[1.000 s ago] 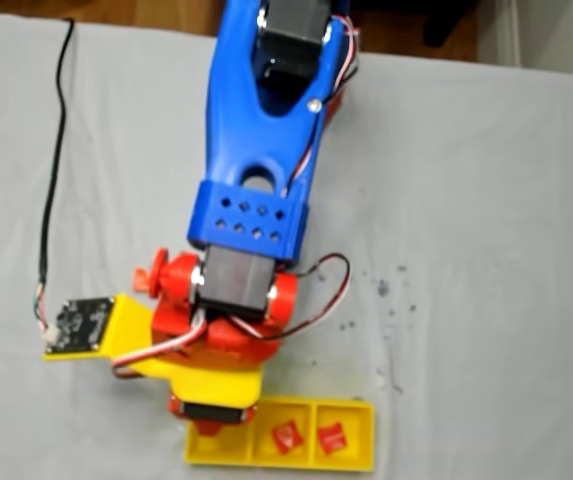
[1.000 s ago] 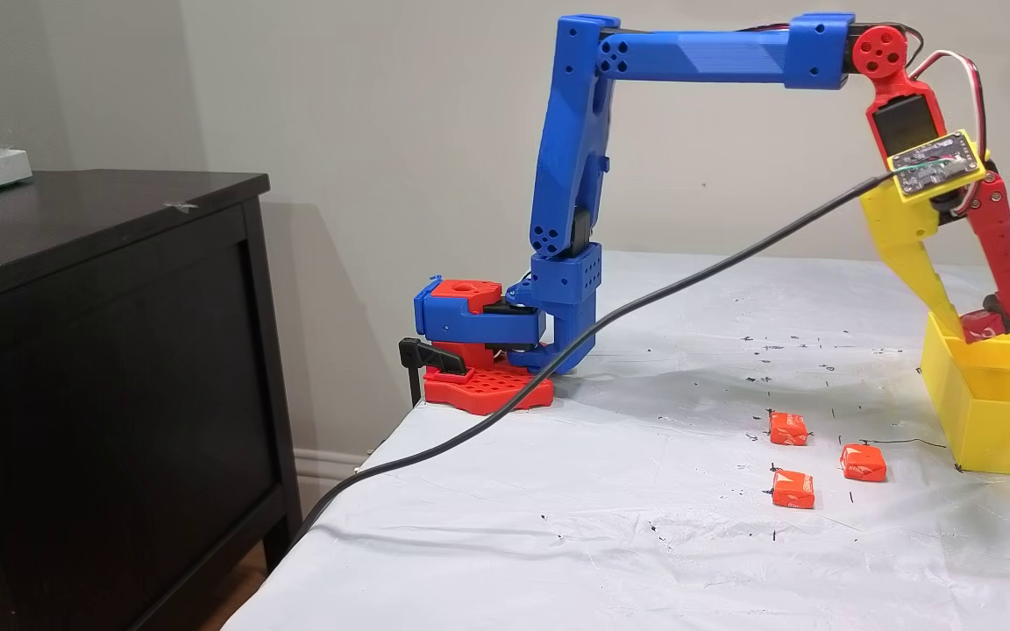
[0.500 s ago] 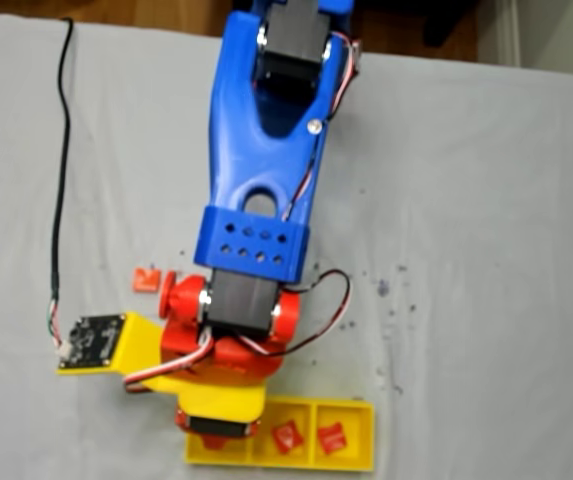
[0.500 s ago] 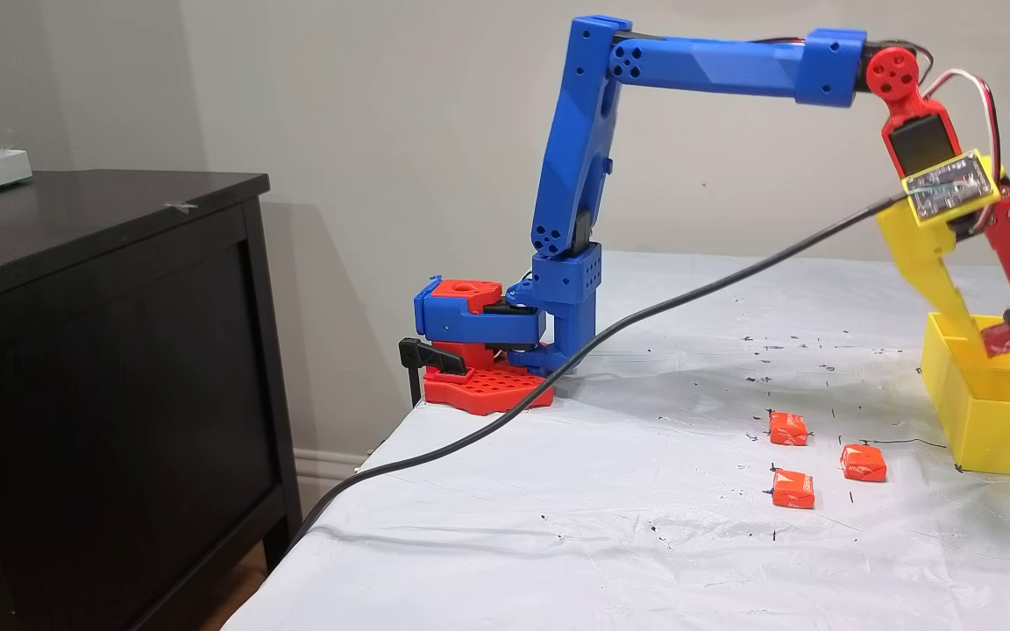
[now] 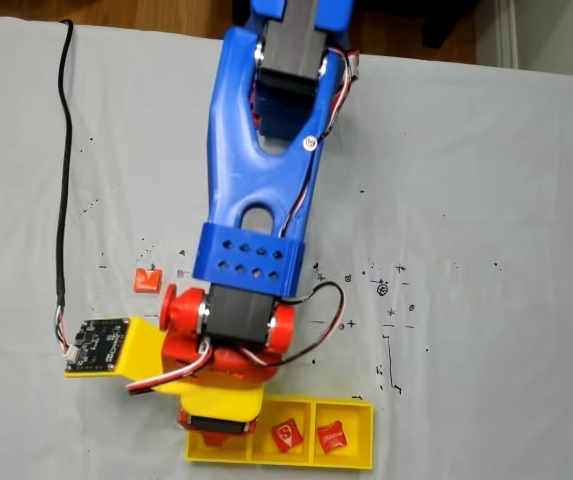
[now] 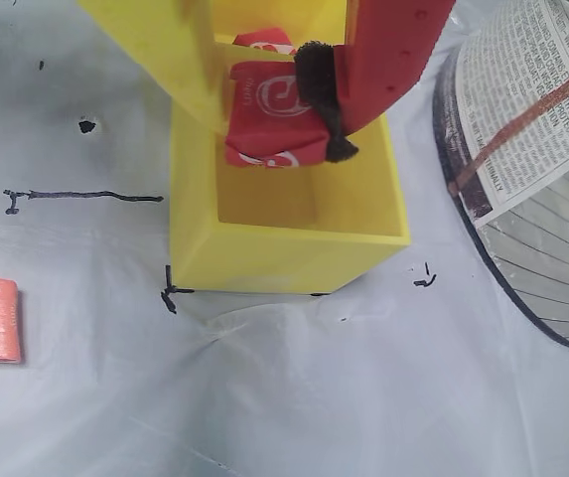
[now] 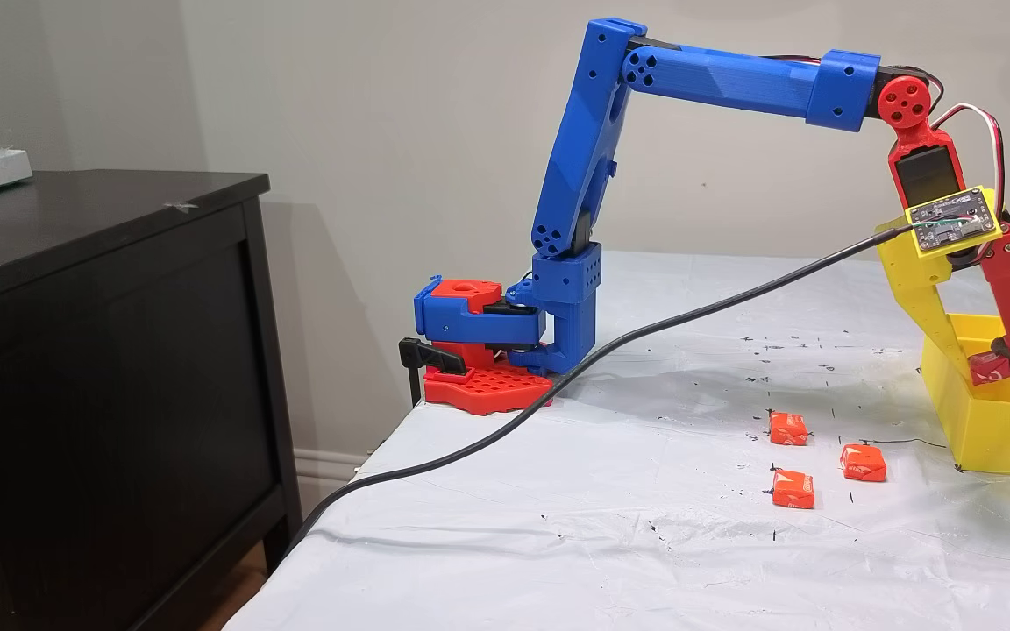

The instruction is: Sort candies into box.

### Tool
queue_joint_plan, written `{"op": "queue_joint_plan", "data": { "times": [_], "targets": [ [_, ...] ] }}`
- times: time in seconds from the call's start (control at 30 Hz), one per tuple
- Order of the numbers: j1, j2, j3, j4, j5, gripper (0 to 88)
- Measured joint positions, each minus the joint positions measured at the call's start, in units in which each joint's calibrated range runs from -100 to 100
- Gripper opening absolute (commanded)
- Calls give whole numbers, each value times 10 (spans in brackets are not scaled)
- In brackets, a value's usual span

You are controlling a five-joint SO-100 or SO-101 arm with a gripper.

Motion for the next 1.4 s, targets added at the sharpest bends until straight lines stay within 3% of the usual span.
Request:
{"op": "queue_joint_plan", "data": {
  "times": [0.27,0.4,0.43,0.6,0.87,1.17,1.4],
  "targets": [
    [2,3,-8,12,0,232],
    [9,3,-10,22,2,137],
    [12,3,-10,25,3,56],
    [12,-4,-10,26,2,12],
    [14,-99,62,12,10,2],
    [44,-241,242,60,78,2],
    [54,-354,431,6,107,2]
  ]
}}
